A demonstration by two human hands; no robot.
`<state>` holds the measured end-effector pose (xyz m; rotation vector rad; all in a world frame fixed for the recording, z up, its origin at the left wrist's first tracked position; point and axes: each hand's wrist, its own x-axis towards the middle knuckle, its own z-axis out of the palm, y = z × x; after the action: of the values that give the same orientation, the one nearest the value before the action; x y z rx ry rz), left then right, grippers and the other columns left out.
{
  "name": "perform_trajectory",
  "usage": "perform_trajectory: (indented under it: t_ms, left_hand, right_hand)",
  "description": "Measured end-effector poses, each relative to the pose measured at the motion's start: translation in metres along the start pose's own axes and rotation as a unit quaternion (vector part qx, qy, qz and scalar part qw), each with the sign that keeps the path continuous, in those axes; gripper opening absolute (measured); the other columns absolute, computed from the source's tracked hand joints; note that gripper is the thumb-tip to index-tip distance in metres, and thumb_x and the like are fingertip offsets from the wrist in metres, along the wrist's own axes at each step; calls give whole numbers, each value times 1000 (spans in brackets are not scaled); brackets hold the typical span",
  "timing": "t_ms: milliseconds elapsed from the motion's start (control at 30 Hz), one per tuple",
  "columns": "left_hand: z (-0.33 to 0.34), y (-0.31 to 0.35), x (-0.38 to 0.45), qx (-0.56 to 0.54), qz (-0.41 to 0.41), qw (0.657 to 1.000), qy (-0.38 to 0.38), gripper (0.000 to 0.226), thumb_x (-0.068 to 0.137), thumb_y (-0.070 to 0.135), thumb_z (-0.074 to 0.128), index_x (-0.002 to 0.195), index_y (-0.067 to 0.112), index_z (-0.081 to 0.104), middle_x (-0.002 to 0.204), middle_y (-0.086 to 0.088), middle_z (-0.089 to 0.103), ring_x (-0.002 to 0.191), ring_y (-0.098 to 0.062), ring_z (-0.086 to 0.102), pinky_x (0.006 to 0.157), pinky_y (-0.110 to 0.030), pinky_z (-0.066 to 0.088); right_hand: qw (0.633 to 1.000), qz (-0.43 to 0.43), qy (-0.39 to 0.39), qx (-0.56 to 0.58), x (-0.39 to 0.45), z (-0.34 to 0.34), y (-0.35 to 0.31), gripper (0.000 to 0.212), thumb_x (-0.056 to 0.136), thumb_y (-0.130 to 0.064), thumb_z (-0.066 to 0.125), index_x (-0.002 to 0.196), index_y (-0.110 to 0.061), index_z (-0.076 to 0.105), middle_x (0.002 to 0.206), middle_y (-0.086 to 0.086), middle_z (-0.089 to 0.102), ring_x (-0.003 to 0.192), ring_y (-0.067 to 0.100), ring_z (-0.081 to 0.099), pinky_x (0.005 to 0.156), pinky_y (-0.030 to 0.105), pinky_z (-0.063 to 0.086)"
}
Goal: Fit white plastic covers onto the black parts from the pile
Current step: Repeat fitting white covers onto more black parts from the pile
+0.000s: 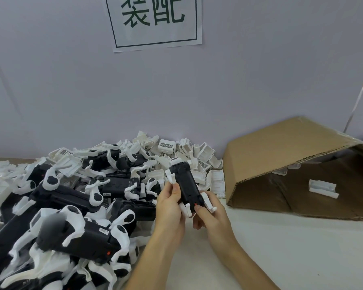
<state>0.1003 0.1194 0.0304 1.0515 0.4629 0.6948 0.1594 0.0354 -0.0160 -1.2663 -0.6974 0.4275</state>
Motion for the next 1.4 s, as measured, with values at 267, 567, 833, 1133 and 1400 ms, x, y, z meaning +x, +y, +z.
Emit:
perform_trajectory:
  t_ms: [267, 567, 833, 1133, 1400]
  left_hand:
    - [-1, -3, 2, 15, 17, 999, -28, 26, 108, 15, 36, 97, 6, 57, 66, -10, 62, 46, -22, 55, 38, -29, 41]
    - [-5, -5, 6, 45, 49, 996, -53, 24, 107, 15, 38, 105, 7, 60, 78, -19, 61, 59, -35, 56, 43, -32, 42]
    - [-6, -5, 4, 99, 94, 986, -91, 27, 107, 23, 40, 100, 21, 67, 82, -21, 67, 64, -41, 57, 48, -39, 45]
    - [-6, -10, 7, 124, 92, 987, -45, 36, 108, 16, 40, 92, 25, 70, 84, -19, 66, 73, -36, 59, 68, -52, 45]
    - [-6, -10, 9, 97, 66, 993, -29, 33, 108, 17, 40, 90, 16, 68, 73, -16, 63, 61, -32, 57, 52, -41, 46]
  right_hand:
    - [999, -4, 8, -44, -3, -2, -3, 30, 97, 5, 48, 112, -19, 58, 75, -6, 65, 61, 7, 57, 57, 21, 48]
    - [998, -1, 5, -67, -5, -2, -6, 28, 100, -1, 48, 113, -25, 54, 77, 0, 64, 64, 12, 56, 61, 21, 49]
    - [997, 12, 0, -70, -6, -2, -5, 21, 95, -13, 53, 113, -25, 51, 88, 3, 65, 65, 11, 59, 62, 22, 49]
    - [999, 42, -17, -18, -3, -2, 0, 31, 84, -32, 57, 113, -26, 55, 62, -6, 59, 60, 13, 54, 60, 22, 48]
    - [999, 45, -21, -19, -1, -3, 5, 38, 76, -26, 52, 114, -27, 54, 67, -3, 60, 64, 13, 55, 62, 24, 46]
